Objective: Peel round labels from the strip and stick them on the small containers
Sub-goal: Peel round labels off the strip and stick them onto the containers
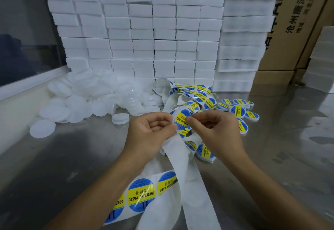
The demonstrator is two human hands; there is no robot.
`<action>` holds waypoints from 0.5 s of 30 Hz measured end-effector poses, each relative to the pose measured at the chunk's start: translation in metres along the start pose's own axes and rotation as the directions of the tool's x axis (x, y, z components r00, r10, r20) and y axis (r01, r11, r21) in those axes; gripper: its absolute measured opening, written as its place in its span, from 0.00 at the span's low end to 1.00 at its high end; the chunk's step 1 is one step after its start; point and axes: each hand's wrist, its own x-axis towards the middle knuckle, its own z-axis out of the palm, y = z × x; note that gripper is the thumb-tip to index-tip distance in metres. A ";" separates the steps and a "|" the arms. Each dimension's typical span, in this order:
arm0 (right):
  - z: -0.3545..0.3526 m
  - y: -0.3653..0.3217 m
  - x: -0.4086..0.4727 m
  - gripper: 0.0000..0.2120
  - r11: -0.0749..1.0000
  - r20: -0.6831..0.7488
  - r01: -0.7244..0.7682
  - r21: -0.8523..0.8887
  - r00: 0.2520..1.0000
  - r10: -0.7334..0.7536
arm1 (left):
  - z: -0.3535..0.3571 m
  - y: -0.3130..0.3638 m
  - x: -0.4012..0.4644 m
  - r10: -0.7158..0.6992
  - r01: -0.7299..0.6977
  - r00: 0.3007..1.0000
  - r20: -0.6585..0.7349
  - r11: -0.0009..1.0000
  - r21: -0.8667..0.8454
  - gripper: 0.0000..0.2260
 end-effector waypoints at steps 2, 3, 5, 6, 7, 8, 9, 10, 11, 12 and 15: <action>0.001 0.002 -0.001 0.05 0.998 -0.050 0.020 -0.068 0.999 -0.023 | 0.000 0.001 0.000 -0.003 0.004 1.000 0.010 0.999 -0.040 0.13; 0.000 0.003 -0.001 0.08 0.995 -0.082 0.011 -0.097 0.996 -0.019 | 0.000 0.002 0.000 -0.024 0.025 1.000 0.017 0.996 -0.091 0.11; 0.001 0.005 0.000 0.09 0.996 -0.106 0.014 -0.083 0.994 -0.022 | 0.000 0.003 0.000 -0.084 0.094 0.995 0.056 0.970 -0.222 0.07; 0.002 0.004 -0.001 0.08 0.999 -0.084 0.035 -0.041 0.996 -0.038 | 0.000 0.003 0.000 -0.102 0.120 0.992 0.079 0.955 -0.270 0.08; 0.003 0.003 -0.002 0.09 0.998 -0.044 0.058 0.009 0.997 -0.057 | 0.000 0.003 -0.001 -0.118 0.144 0.988 0.102 0.941 -0.308 0.11; 0.006 0.002 -0.003 0.12 0.996 0.001 0.075 0.051 0.997 -0.075 | 0.000 0.003 0.000 -0.127 0.160 0.985 0.119 0.929 -0.335 0.13; 0.008 0.002 -0.005 0.15 0.994 0.036 0.083 0.071 0.996 -0.086 | 0.000 0.003 -0.001 -0.133 0.172 0.982 0.132 0.918 -0.357 0.14; 0.010 0.002 -0.006 0.16 0.994 0.059 0.079 0.081 0.995 -0.084 | -0.001 0.003 0.000 -0.136 0.181 0.980 0.145 0.910 -0.372 0.16; 0.012 0.002 -0.006 0.17 0.993 0.073 0.062 0.102 0.995 -0.070 | -0.001 0.004 0.000 -0.139 0.191 0.977 0.161 0.906 -0.378 0.18; 0.013 0.002 -0.005 0.16 0.989 0.082 0.032 0.146 0.996 -0.044 | -0.002 0.005 0.000 -0.139 0.197 0.975 0.176 0.906 -0.374 0.18; 0.010 0.002 -0.001 0.08 0.946 0.086 -0.017 0.323 0.996 -0.012 | -0.001 0.005 -0.001 -0.139 0.211 0.967 0.214 0.907 -0.364 0.17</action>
